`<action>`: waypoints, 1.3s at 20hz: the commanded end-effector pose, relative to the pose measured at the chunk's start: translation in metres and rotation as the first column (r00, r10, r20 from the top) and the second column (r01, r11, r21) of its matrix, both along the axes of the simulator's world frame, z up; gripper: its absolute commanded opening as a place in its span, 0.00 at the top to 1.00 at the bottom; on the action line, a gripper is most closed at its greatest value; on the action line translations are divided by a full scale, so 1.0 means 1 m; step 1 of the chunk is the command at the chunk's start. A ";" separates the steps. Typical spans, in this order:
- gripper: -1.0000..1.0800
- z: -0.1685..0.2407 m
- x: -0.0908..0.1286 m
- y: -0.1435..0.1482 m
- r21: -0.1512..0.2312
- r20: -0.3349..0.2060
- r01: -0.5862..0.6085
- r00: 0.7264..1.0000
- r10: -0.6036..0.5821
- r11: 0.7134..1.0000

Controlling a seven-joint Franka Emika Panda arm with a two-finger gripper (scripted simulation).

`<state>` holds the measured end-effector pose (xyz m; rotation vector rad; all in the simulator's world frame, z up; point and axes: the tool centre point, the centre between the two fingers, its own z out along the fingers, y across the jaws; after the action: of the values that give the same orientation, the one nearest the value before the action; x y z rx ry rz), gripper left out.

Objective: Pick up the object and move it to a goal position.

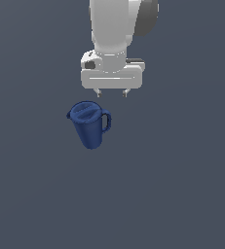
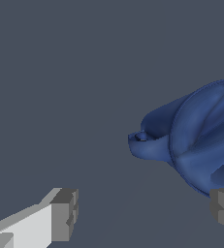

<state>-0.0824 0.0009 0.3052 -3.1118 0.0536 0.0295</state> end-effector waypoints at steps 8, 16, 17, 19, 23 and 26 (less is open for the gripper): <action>0.38 0.002 -0.003 -0.013 -0.010 -0.003 0.027 1.000 -0.027 1.000; 0.38 -0.001 -0.003 -0.013 -0.029 -0.008 -0.019 1.000 0.019 0.999; 0.38 -0.003 -0.003 -0.013 -0.035 -0.010 -0.034 0.999 0.033 0.999; 0.38 -0.005 -0.003 -0.013 -0.049 -0.015 -0.069 0.998 0.068 0.996; 0.38 -0.013 -0.003 -0.012 -0.086 -0.034 -0.166 0.986 0.163 0.982; 0.38 -0.019 -0.003 -0.012 -0.120 -0.057 -0.261 0.965 0.256 0.958</action>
<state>-0.0852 -0.0116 0.2893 -3.2090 -0.2859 0.0859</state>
